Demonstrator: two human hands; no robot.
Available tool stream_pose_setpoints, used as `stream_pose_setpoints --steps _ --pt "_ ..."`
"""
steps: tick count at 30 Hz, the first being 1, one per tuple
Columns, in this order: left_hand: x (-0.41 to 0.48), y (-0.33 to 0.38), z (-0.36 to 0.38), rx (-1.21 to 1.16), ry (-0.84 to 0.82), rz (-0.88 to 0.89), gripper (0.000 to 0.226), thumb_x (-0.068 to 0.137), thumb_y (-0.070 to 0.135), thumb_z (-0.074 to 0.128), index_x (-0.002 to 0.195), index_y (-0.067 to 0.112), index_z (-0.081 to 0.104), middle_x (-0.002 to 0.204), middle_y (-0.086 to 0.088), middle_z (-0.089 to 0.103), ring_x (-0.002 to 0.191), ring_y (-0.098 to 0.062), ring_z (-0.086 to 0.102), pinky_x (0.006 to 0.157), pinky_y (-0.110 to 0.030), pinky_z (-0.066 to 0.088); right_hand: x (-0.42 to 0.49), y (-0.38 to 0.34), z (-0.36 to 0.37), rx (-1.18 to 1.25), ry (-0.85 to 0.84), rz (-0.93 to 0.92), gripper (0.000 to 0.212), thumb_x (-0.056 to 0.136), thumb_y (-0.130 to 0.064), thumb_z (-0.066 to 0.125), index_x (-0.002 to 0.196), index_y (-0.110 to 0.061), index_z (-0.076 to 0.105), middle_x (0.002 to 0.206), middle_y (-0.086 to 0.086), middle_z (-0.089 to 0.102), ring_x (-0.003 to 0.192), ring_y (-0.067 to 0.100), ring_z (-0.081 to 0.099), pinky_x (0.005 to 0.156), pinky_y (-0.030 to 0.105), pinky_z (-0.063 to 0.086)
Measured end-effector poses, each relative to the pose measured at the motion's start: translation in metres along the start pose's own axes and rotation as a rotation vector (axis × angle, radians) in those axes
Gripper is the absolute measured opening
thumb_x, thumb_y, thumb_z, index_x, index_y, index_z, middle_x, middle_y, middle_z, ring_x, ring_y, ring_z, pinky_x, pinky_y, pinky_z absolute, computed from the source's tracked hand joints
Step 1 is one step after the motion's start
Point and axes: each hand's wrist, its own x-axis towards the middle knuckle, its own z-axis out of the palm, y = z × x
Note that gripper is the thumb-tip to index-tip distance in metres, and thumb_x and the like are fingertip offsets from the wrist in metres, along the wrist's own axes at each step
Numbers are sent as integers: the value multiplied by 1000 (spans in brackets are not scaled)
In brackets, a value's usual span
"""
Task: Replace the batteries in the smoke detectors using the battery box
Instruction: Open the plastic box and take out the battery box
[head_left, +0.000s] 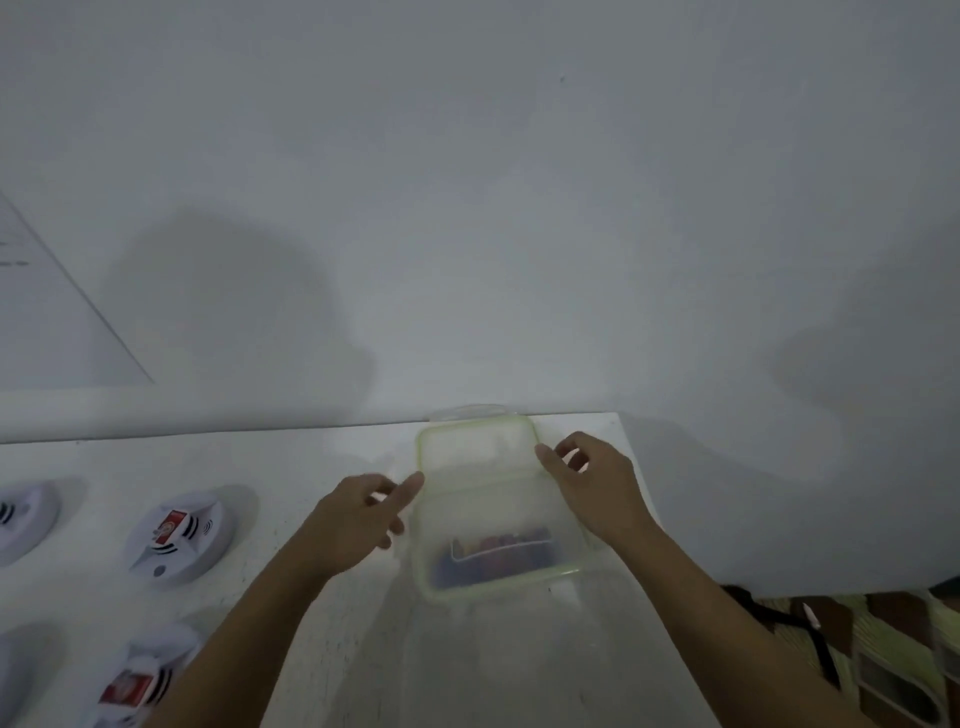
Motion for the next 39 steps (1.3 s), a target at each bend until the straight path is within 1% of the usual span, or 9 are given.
stream_pose_setpoints --steps 4,8,13,23,26,31,35,37,39 --pt "-34 -6 12 -18 -155 34 45 84 65 55 104 26 67 89 8 75 71 -5 72 61 -16 50 -26 3 -8 63 -140 101 50 84 -64 66 104 -19 64 93 -6 63 85 14 64 69 30 55" --pt "-50 -11 24 -173 -147 38 32 92 47 62 111 23 69 92 7 78 77 -9 75 69 -22 56 -54 4 -7 174 -155 120 46 85 -55 70 104 -14 65 86 -2 63 75 16 64 47 22 51" --pt "-59 -18 30 -251 -60 12 25 91 39 69 104 18 71 85 1 78 72 -11 73 65 -21 55 -73 8 -7 237 -115 136 46 83 -54 74 100 -13 62 85 2 66 74 18 66 48 25 55" --pt "-48 -23 27 -503 -129 -80 41 90 39 70 102 0 73 102 -17 76 89 -33 70 81 -41 53 -69 13 -5 260 -104 152 63 75 -59 79 94 -1 62 86 9 64 67 18 58 48 21 46" --pt "-41 -20 26 -589 -142 -113 42 92 33 69 103 -6 72 108 -26 72 87 -32 62 80 -36 49 -63 13 0 276 -111 155 62 76 -61 77 92 -4 60 82 6 62 64 19 57 52 26 47" --pt "-37 -23 32 -736 -151 -169 41 93 27 68 100 -13 68 88 -17 65 80 -26 53 71 -32 46 -55 16 2 290 -156 160 60 76 -62 77 95 -7 61 86 5 63 69 21 60 51 25 48" --pt "-32 -19 40 -516 161 -67 37 84 16 79 74 12 44 71 -6 45 66 -20 43 69 -36 45 -54 17 2 310 -169 147 61 76 -60 78 94 -4 62 84 7 63 67 21 60 49 24 49" --pt "-33 -17 38 -383 258 -11 34 81 23 82 80 15 49 75 -6 51 67 -21 47 69 -36 48 -53 16 1 314 -177 144 62 75 -60 79 93 -4 62 84 8 65 67 21 61 51 26 51" --pt "-37 -18 33 -492 173 -47 38 78 27 85 100 14 57 90 -10 62 76 -23 59 77 -37 58 -53 17 -1 314 -188 147 62 74 -60 80 93 -4 62 85 8 65 67 21 61 52 27 51"
